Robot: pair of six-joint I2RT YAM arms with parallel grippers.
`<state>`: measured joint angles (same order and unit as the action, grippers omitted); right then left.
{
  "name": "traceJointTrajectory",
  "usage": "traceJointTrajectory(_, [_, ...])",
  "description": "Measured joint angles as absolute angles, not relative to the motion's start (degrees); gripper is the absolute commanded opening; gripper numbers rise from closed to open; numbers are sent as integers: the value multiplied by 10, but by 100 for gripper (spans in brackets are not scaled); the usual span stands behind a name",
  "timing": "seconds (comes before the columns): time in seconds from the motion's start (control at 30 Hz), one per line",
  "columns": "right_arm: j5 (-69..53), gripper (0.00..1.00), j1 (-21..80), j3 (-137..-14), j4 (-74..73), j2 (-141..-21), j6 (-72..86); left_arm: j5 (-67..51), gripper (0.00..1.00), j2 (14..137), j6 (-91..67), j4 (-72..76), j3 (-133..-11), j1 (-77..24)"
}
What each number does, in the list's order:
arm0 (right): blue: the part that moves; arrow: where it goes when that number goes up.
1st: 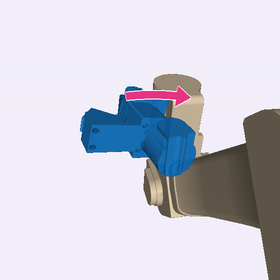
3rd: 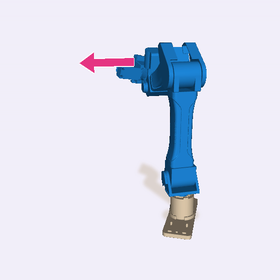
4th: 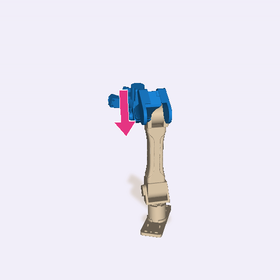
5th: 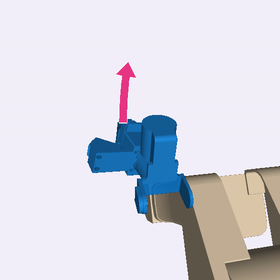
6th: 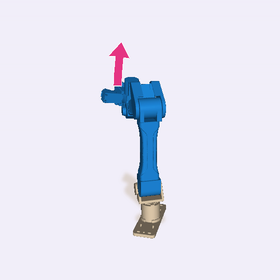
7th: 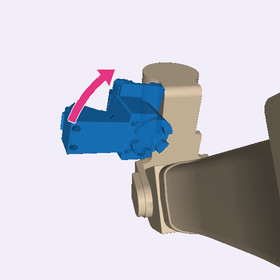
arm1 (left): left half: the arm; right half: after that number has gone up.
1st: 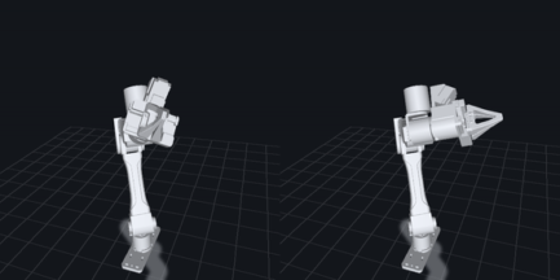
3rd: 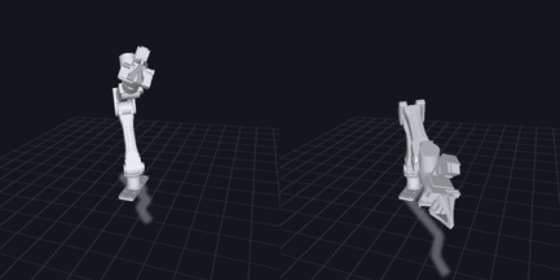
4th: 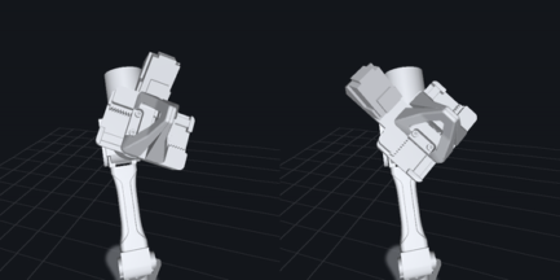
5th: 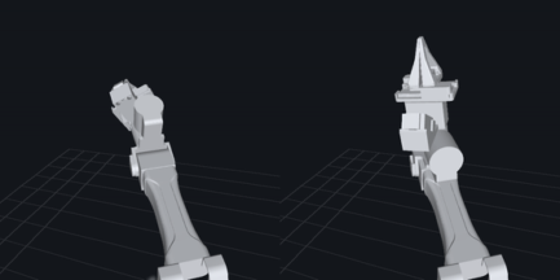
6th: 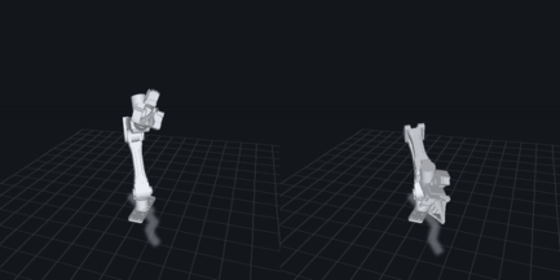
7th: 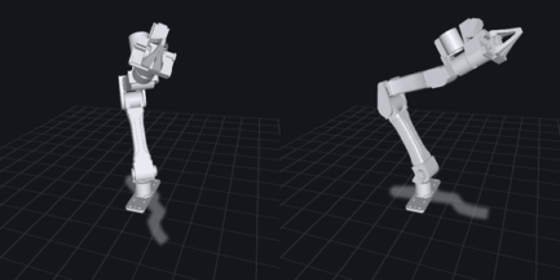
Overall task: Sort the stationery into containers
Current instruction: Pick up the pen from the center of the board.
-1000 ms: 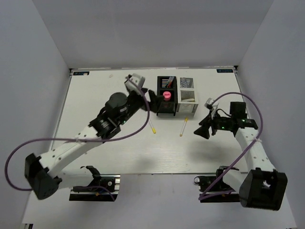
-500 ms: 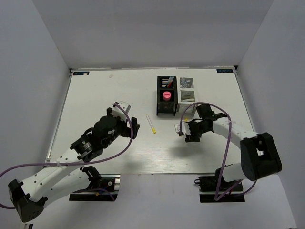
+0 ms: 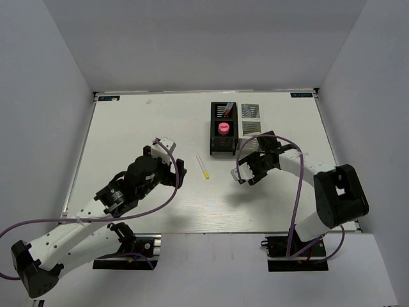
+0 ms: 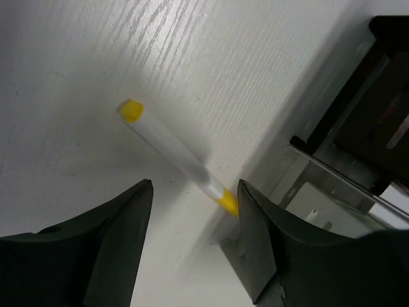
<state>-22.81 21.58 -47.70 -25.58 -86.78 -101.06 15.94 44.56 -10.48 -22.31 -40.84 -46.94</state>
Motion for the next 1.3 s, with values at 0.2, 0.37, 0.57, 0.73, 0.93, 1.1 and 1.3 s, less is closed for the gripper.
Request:
traceJointTrajectory(0.2, [-198,55,237,-531,-304,-933,-1067,159,99,446,-103,-223,-409,-469])
traceJointTrajectory(0.37, [-164,55,252,-564,-331,-962,-1096,159,99,446,-103,-223,-409,-469])
traceJointTrajectory(0.57, [-127,52,273,-579,-359,-974,-1127,159,99,446,-103,-223,-409,-469])
traceJointTrajectory(0.73, [-91,38,294,-592,-384,-987,-1135,159,99,449,-103,-223,-408,-469])
traceJointTrajectory(0.93, [-52,36,317,-591,-394,-990,-1136,159,99,449,-103,-223,-408,-469])
traceJointTrajectory(1.1, [-49,38,333,-594,-409,-992,-1136,159,99,449,-103,-223,-408,-469])
traceJointTrajectory(1.3, [-39,32,358,-591,-423,-995,-1140,160,99,449,-103,-223,-408,-469])
